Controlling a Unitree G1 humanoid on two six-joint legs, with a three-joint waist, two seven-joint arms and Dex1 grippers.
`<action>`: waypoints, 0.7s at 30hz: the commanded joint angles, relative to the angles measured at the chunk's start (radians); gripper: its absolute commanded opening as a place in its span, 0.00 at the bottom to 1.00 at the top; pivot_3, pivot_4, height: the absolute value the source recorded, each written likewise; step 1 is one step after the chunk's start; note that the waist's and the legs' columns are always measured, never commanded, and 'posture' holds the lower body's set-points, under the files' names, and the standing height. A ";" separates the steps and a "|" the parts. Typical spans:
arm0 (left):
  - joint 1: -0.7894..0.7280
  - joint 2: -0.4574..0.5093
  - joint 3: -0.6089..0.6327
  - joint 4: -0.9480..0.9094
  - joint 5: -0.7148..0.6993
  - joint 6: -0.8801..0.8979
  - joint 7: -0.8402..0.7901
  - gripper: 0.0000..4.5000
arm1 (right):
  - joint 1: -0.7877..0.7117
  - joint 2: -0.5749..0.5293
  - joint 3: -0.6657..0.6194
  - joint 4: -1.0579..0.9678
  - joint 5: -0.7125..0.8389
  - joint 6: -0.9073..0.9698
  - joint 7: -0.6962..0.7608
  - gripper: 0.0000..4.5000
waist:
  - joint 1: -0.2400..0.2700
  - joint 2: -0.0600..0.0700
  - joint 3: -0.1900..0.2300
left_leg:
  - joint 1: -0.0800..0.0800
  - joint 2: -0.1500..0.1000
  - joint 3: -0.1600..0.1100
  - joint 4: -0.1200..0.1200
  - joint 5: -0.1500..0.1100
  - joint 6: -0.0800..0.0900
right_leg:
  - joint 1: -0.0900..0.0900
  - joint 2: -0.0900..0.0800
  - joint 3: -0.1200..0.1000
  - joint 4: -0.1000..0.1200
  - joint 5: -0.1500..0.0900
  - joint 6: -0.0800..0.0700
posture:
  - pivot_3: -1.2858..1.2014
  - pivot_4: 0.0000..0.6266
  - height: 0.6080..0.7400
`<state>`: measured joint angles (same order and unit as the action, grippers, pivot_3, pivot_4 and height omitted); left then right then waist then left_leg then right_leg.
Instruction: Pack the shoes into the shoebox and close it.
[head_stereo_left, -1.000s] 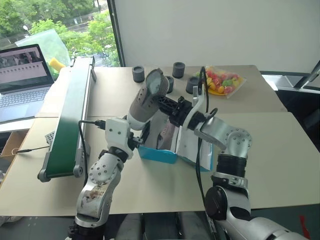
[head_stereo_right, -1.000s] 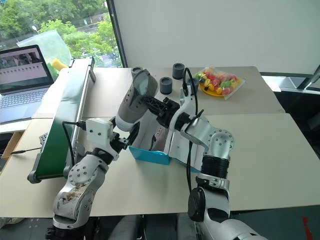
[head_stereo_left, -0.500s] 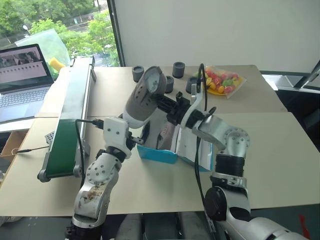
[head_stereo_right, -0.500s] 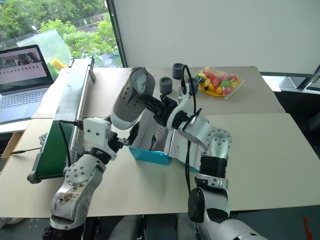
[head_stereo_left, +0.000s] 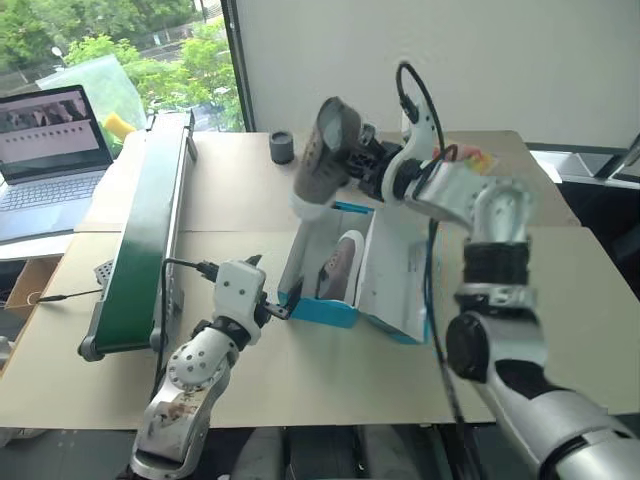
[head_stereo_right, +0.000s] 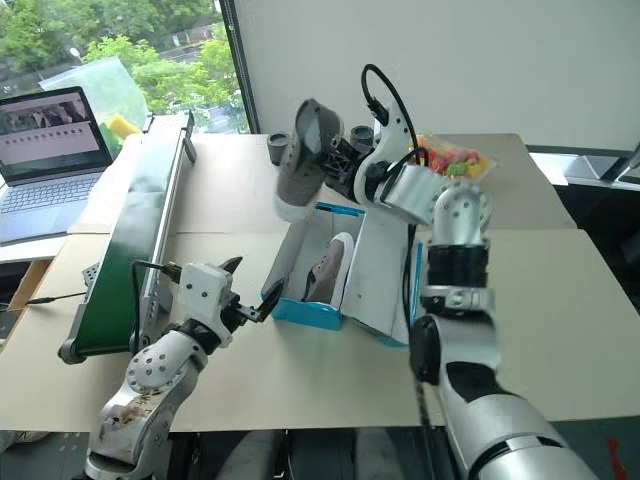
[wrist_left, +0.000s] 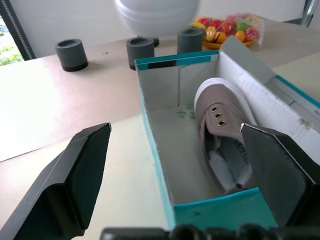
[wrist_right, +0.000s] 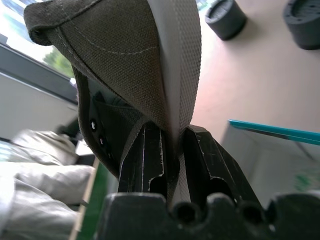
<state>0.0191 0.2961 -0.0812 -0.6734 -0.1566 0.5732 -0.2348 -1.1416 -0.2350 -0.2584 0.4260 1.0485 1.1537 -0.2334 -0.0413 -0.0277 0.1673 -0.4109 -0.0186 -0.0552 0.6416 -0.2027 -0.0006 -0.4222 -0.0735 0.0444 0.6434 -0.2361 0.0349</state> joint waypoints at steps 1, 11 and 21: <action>0.010 0.071 0.047 -0.086 -0.045 -0.006 -0.086 0.99 | -0.121 -0.017 -0.024 0.120 -0.025 0.170 -0.028 0.05 | -0.007 0.000 0.000 | 0.000 0.000 0.001 0.000 0.000 0.000 | 0.000 0.000 0.000 0.000 0.000 0.000 | 0.52 0.24 0.96; 0.061 0.259 0.157 -0.101 -0.122 -0.039 -0.261 0.99 | -0.291 0.058 -0.166 0.465 -0.189 0.312 -0.190 0.05 | -0.004 0.002 0.001 | -0.001 0.000 0.001 -0.001 0.000 0.001 | 0.000 0.000 0.000 -0.003 0.000 0.000 | 0.52 0.24 0.96; 0.080 0.241 0.135 -0.146 -0.113 -0.016 -0.217 0.99 | -0.217 0.168 -0.260 0.515 -0.321 0.131 -0.250 0.05 | -0.006 0.002 0.001 | -0.003 0.000 0.001 -0.001 0.000 0.001 | -0.002 -0.001 0.000 -0.002 0.000 0.000 | 0.52 0.24 0.96</action>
<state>0.0938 0.5422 0.0483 -0.7738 -0.2756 0.5659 -0.4655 -1.3510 -0.0875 -0.4887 0.9374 0.7375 1.3575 -0.4743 -0.0472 -0.0255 0.1687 -0.4140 -0.0185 -0.0543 0.6409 -0.2032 0.0002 -0.4242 -0.0738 0.0446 0.6416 -0.2357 0.0350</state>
